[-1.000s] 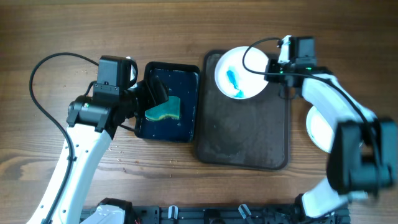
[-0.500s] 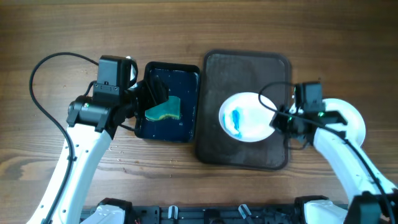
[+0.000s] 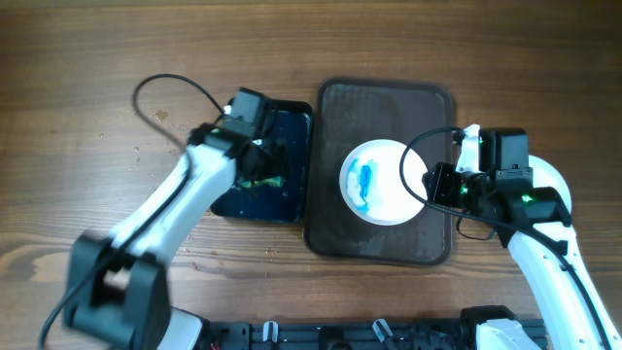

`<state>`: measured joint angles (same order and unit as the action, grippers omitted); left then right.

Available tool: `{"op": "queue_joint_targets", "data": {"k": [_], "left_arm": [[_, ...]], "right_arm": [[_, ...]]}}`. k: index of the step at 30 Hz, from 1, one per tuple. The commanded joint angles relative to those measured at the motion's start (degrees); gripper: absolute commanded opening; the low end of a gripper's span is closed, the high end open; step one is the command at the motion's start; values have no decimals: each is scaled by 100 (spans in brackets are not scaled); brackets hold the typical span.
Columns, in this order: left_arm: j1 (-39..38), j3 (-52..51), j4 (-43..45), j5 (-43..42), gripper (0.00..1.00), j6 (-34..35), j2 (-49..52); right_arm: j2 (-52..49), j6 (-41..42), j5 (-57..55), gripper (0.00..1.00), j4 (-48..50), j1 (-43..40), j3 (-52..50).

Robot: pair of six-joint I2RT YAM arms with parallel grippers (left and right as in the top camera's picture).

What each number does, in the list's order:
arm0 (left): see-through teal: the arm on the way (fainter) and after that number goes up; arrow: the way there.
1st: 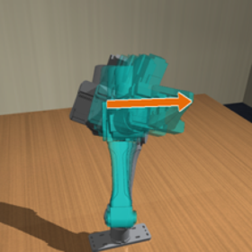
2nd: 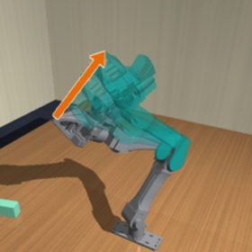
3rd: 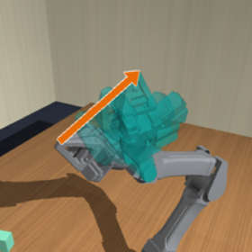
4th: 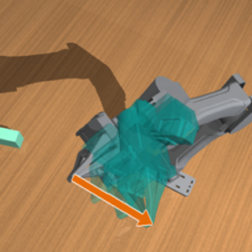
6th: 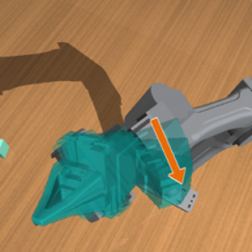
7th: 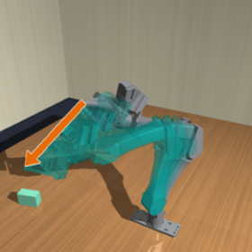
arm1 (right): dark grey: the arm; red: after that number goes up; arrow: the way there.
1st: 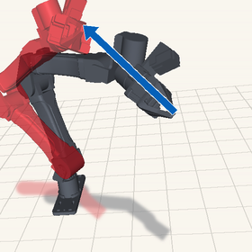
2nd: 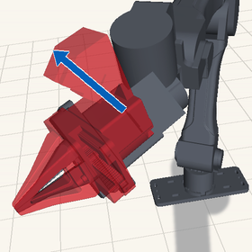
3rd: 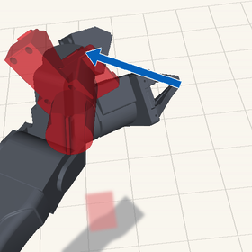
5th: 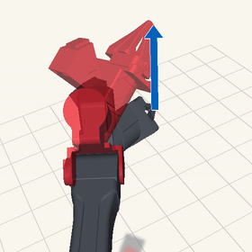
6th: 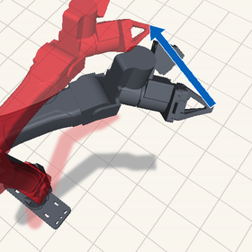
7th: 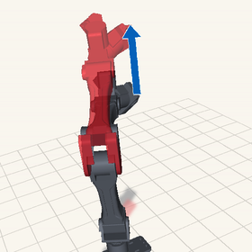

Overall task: Clean dirty plates on tray and stack at the side
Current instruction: 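Grasp the sponge with left gripper and move it toward the last plate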

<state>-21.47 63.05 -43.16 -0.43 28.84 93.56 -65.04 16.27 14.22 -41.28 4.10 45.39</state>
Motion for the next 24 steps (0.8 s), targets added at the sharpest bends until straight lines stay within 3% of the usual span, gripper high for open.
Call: {"op": "queue_joint_targets", "data": {"k": [1,2,3,5,8,11,12,13,14,15,16,22,24], "left_arm": [[72,-94,326,466,74,66,1049],[155,-94,452,461,67,166,1296],[243,-92,557,380,52,210,1510],[334,-92,667,4,9,203,1687],[348,-72,651,-450,4,118,1589],[350,-63,479,-1012,4,120,1182],[350,-37,337,-1067,13,120,922],[350,-28,251,-1016,39,120,721],[361,-28,188,-907,57,120,533],[365,-28,125,-702,69,120,376],[365,-28,72,-472,75,120,284],[365,-350,468,693,81,120,511],[348,-616,994,533,73,120,767]], "right_arm": [[-44,-258,136,34,-160,24,46],[-55,-260,136,34,-216,24,46],[-55,-262,133,34,-267,24,46],[-55,-260,133,34,-321,24,46],[-55,-256,133,33,-334,24,46],[-55,-262,131,33,-330,24,46],[-55,-260,133,33,-330,24,46],[-55,-258,133,33,-334,24,46],[-55,-258,133,33,-334,24,46],[-55,-258,133,33,-332,24,46],[-55,-258,131,33,-330,24,46],[-61,-245,131,33,-295,24,46],[-92,-72,46,36,-256,24,46]]}}
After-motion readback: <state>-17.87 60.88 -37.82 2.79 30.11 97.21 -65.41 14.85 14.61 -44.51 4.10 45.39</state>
